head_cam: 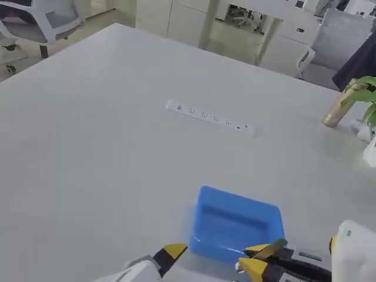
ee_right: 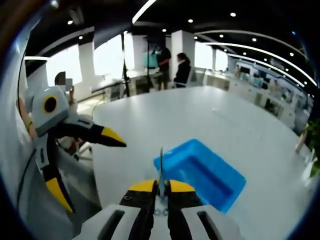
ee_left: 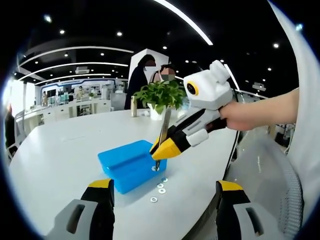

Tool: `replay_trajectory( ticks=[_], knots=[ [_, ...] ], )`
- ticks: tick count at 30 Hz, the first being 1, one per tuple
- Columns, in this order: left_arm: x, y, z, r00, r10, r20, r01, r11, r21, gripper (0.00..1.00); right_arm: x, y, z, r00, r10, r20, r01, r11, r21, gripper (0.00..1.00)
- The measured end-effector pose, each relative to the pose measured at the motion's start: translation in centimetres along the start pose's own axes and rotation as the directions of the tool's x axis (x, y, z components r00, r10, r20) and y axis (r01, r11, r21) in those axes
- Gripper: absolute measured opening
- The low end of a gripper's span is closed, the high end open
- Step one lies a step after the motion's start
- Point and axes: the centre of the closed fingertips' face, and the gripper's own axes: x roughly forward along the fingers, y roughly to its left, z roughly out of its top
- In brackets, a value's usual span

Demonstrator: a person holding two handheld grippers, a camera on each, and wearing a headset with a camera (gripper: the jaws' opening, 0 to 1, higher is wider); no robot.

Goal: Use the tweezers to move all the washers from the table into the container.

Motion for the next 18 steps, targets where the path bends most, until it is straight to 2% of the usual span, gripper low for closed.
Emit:
replay_trajectory(
  ticks=[6, 8, 10, 11, 12, 13, 16, 18],
  knots=[
    [0.0, 0.4, -0.2, 0.9997, 0.021, -0.01, -0.021, 1.0, 0.007, 0.86, -0.9, -2.4, 0.8, 0.9976, -0.069, 0.011, 0.068, 0.995, 0.071, 0.05],
    [0.0, 0.4, -0.4, 0.9995, 0.025, -0.019, -0.025, 1.0, 0.016, 0.87, -0.9, -3.7, 0.5, 0.9951, -0.098, -0.007, 0.099, 0.991, 0.089, 0.05],
    [0.0, 0.4, -0.4, 0.9995, 0.024, -0.02, -0.023, 0.999, 0.022, 0.88, -0.9, -5.0, -0.1, 0.9891, -0.137, -0.055, 0.142, 0.985, 0.097, 0.05],
    [0.0, 0.3, -0.3, 0.9997, 0.021, -0.014, -0.021, 0.999, 0.024, 0.88, -0.7, -5.5, -0.3, 0.9864, -0.148, -0.071, 0.155, 0.983, 0.103, 0.05],
    [-0.1, 0.3, 0.2, 0.9997, 0.021, 0.01, -0.021, 1.0, 0.018, 0.89, -0.6, -5.8, -0.4, 0.9856, -0.152, -0.074, 0.159, 0.981, 0.109, 0.05],
    [-0.1, 0.4, 0.2, 0.9997, 0.023, 0.012, -0.023, 1.0, 0.017, 0.89, -0.5, -6.2, -0.4, 0.9852, -0.156, -0.071, 0.164, 0.979, 0.124, 0.05],
    [-0.1, 0.8, -0.1, 0.9992, 0.04, -0.004, -0.04, 0.999, 0.008, 0.9, -0.1, -7.0, -0.1, 0.9882, -0.151, -0.027, 0.153, 0.956, 0.25, 0.05],
    [0.0, 0.7, -0.1, 0.9994, 0.035, -0.001, -0.035, 0.999, 0.008, 0.91, 0.1, -7.7, -0.4, 0.9862, -0.163, -0.028, 0.164, 0.941, 0.295, 0.05]
  ],
)
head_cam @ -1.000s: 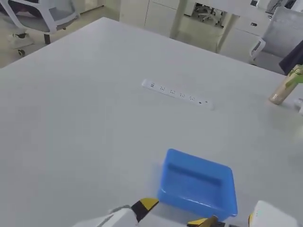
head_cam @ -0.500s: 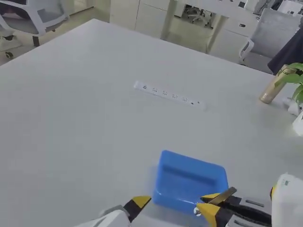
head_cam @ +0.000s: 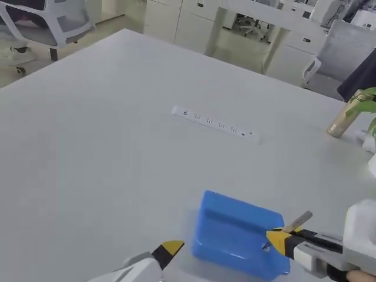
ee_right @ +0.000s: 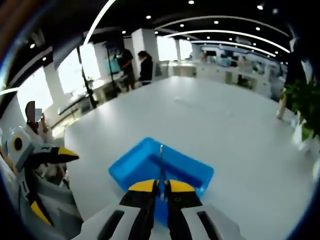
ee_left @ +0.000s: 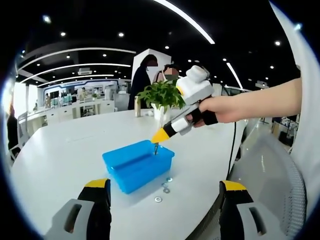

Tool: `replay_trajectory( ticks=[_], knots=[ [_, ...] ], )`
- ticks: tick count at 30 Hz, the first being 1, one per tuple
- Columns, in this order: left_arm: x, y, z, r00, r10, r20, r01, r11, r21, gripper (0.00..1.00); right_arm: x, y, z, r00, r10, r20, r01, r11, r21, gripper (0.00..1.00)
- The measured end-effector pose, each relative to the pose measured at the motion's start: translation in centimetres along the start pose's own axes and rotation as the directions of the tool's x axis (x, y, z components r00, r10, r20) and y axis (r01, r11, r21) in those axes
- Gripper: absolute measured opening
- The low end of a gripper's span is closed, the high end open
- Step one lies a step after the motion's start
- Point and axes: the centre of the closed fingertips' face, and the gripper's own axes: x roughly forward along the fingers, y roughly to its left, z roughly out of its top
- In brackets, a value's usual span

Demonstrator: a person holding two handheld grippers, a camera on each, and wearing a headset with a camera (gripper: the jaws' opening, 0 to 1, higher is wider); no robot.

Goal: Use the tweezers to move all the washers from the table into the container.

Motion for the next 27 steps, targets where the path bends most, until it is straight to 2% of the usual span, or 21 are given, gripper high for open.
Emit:
replay_trajectory(
  ticks=[4, 7, 18, 27],
  knots=[
    [0.1, -0.2, 0.0, 1.0, -0.006, -0.002, 0.006, 1.0, 0.02, 0.91, 1.1, -2.0, -1.1, 0.999, -0.024, -0.038, 0.027, 0.995, 0.092, 0.05],
    [0.1, -0.1, 0.0, 1.0, -0.003, -0.004, 0.003, 1.0, 0.019, 0.91, 1.5, -2.9, -1.2, 0.9983, -0.04, -0.044, 0.044, 0.992, 0.116, 0.05],
    [0.1, 0.0, -0.3, 0.9997, -0.002, -0.024, 0.003, 1.0, 0.021, 0.89, 3.4, -3.0, -1.3, 0.9969, -0.036, -0.07, 0.042, 0.994, 0.099, 0.05],
    [0.1, 0.0, -0.6, 0.999, -0.003, -0.044, 0.004, 1.0, 0.03, 0.87, 3.9, -2.9, -1.7, 0.9962, -0.032, -0.081, 0.037, 0.998, 0.056, 0.05]
  ],
)
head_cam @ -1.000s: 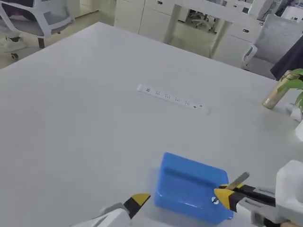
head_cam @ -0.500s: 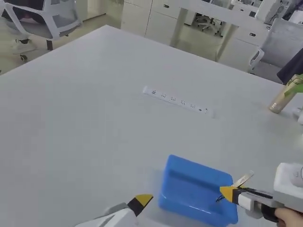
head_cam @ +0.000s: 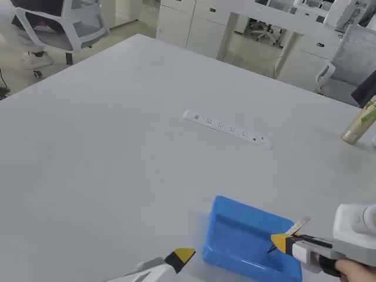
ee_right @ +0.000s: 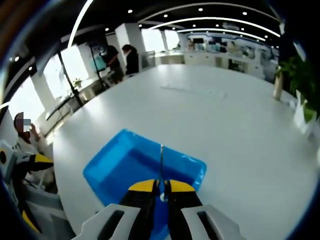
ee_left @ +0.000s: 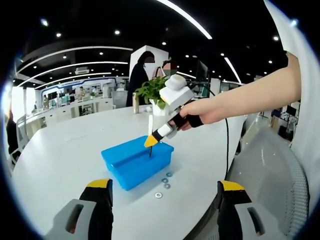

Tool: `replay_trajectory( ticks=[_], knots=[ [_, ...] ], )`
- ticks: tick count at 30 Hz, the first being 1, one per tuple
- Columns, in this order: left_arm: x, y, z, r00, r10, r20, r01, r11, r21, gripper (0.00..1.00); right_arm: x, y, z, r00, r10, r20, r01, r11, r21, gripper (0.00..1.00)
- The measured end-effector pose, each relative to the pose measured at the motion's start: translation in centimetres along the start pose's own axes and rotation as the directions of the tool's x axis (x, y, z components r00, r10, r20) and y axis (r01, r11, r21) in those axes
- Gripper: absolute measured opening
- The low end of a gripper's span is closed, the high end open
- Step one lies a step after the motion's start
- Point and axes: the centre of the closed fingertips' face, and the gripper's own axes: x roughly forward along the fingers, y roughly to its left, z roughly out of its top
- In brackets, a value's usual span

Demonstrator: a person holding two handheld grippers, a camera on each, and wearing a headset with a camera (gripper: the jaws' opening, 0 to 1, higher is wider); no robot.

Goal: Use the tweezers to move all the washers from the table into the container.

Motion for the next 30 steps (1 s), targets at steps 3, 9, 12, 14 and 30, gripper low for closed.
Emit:
replay_trajectory(
  ticks=[3, 9, 12, 14, 30],
  knots=[
    [0.01, -0.03, -0.17, 0.9999, 0.0, -0.011, 0.0, 1.0, 0.005, 0.87, -0.03, -0.04, -0.05, 1.0, 0.004, -0.001, -0.004, 1.0, -0.009, 0.05],
    [0.02, -0.09, -0.28, 0.9998, -0.002, -0.018, 0.002, 1.0, 0.003, 0.86, -0.16, -0.29, -0.05, 1.0, 0.003, 0.006, -0.003, 1.0, -0.006, 0.05],
    [0.05, -0.15, -0.36, 0.9997, -0.005, -0.022, 0.005, 1.0, 0.003, 0.85, -0.14, -0.3, -0.06, 1.0, 0.008, 0.006, -0.008, 1.0, -0.009, 0.05],
    [0.05, -0.09, -0.42, 0.9997, -0.002, -0.025, 0.002, 1.0, 0.004, 0.85, -0.14, -0.39, -0.09, 1.0, 0.008, 0.003, -0.008, 1.0, -0.013, 0.05],
    [0.02, -0.17, -0.47, 0.9996, -0.006, -0.028, 0.006, 1.0, 0.003, 0.84, -0.24, -0.2, -0.52, 0.999, -0.006, -0.044, 0.003, 0.998, -0.067, 0.05]
  ],
)
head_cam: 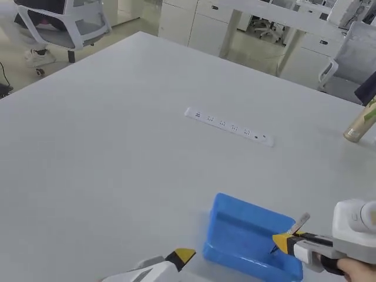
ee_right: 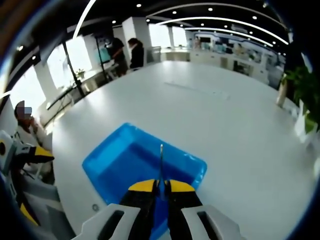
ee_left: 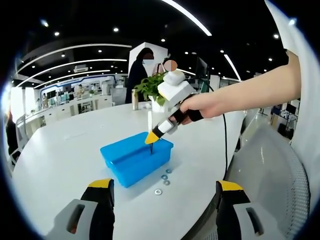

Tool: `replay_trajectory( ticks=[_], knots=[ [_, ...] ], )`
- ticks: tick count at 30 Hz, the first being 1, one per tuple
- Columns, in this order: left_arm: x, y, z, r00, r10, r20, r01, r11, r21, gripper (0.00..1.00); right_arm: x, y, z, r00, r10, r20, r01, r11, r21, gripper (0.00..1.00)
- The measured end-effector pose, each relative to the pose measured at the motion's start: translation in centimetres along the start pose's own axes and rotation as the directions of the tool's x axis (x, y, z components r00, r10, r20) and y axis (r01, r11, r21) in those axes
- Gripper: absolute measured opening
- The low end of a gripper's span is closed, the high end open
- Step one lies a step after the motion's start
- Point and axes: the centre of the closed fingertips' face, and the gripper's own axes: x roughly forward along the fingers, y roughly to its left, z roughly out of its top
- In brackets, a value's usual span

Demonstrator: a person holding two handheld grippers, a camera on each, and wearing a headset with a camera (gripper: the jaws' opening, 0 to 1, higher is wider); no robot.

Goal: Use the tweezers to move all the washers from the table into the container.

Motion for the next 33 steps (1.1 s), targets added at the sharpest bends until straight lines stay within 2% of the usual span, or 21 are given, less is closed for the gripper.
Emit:
replay_trajectory(
  ticks=[5, 10, 17, 19, 24, 27, 33],
  knots=[
    [0.0, 0.0, 0.0, 1.0, -0.002, -0.001, 0.002, 1.0, 0.001, 0.84, -0.4, 0.3, -0.2, 1.0, 0.002, 0.002, -0.002, 1.0, 0.0, 0.05],
    [0.0, -0.1, -0.1, 1.0, -0.007, -0.001, 0.007, 1.0, -0.002, 0.84, -1.2, 0.7, 0.3, 0.9993, 0.007, 0.036, -0.008, 0.999, 0.032, 0.05],
    [0.0, -0.2, -0.1, 0.9999, -0.01, -0.003, 0.01, 1.0, -0.001, 0.84, -3.4, 2.6, 1.4, 0.9939, 0.035, 0.105, -0.039, 0.999, 0.037, 0.05],
    [0.0, -0.2, -0.1, 0.9999, -0.013, -0.006, 0.013, 1.0, 0.001, 0.83, -4.0, 3.4, 1.5, 0.9914, 0.058, 0.118, -0.062, 0.998, 0.031, 0.05],
    [0.1, -0.2, -0.1, 0.9999, -0.015, -0.004, 0.015, 1.0, 0.001, 0.83, -5.1, 5.4, 0.4, 0.9886, 0.107, 0.106, -0.109, 0.994, 0.01, 0.05],
    [0.1, -0.3, -0.2, 0.9998, -0.018, -0.008, 0.019, 1.0, 0.004, 0.83, -5.7, 6.3, -0.2, 0.9851, 0.126, 0.117, -0.13, 0.991, 0.03, 0.05],
    [0.1, -0.4, -0.2, 0.9996, -0.025, -0.011, 0.025, 1.0, 0.007, 0.82, -5.3, 7.2, -1.9, 0.984, 0.14, 0.11, -0.147, 0.987, 0.058, 0.05]
  ],
)
